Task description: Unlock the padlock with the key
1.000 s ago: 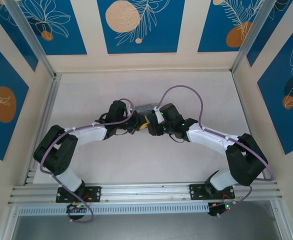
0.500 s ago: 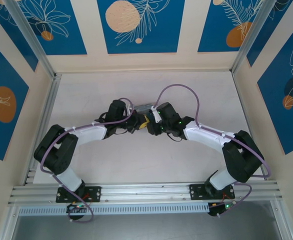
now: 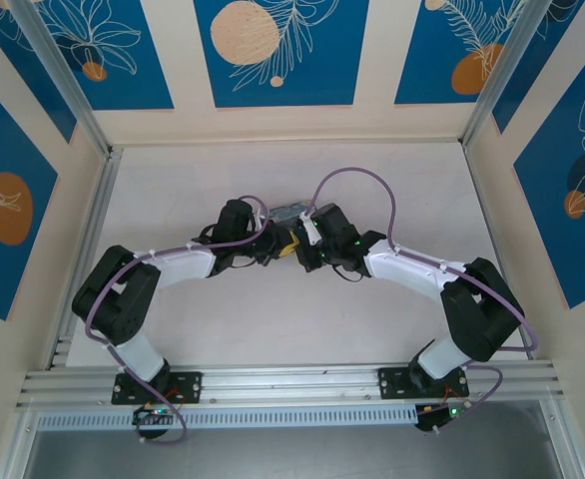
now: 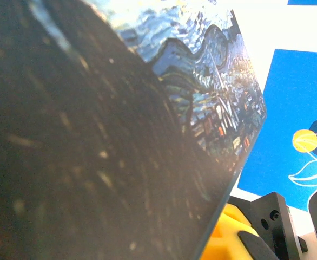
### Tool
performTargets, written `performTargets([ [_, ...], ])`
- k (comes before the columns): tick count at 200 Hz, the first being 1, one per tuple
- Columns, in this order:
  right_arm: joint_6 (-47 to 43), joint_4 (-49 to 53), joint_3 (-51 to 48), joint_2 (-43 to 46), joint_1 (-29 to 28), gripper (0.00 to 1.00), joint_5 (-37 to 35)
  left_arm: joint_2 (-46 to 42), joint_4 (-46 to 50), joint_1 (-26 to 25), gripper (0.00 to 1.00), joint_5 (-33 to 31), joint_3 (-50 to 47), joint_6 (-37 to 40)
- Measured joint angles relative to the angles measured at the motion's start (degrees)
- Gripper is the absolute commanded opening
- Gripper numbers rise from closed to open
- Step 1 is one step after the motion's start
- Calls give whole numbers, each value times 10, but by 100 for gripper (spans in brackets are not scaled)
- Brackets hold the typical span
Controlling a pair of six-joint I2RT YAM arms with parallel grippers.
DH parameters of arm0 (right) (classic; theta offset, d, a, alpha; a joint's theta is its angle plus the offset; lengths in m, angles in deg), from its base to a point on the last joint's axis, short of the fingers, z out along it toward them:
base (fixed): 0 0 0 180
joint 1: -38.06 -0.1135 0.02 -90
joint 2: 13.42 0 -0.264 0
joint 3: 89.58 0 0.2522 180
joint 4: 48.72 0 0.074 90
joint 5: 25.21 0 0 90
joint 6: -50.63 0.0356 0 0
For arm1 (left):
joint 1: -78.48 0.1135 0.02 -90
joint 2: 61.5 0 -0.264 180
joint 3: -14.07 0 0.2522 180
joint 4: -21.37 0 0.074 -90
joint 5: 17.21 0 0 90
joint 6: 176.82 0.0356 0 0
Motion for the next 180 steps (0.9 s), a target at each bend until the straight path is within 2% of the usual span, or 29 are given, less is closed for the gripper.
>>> performTargets([
  [10,5,1,0,0,2,44,2,1,0,0,0,0,0,3],
  [35,11,6,-3,9,10,53,9,9,3,-1,0,0,0,20],
  [88,97,-20,-91,112,71,56,67,50,43,-4,0,-5,1,99],
  [165,284,-94,-159,119,79,57,134,73,9,-19,37,-29,2,156],
  [180,313,-113,-164,108,79,57,138,73,9,-20,41,-29,1,158],
])
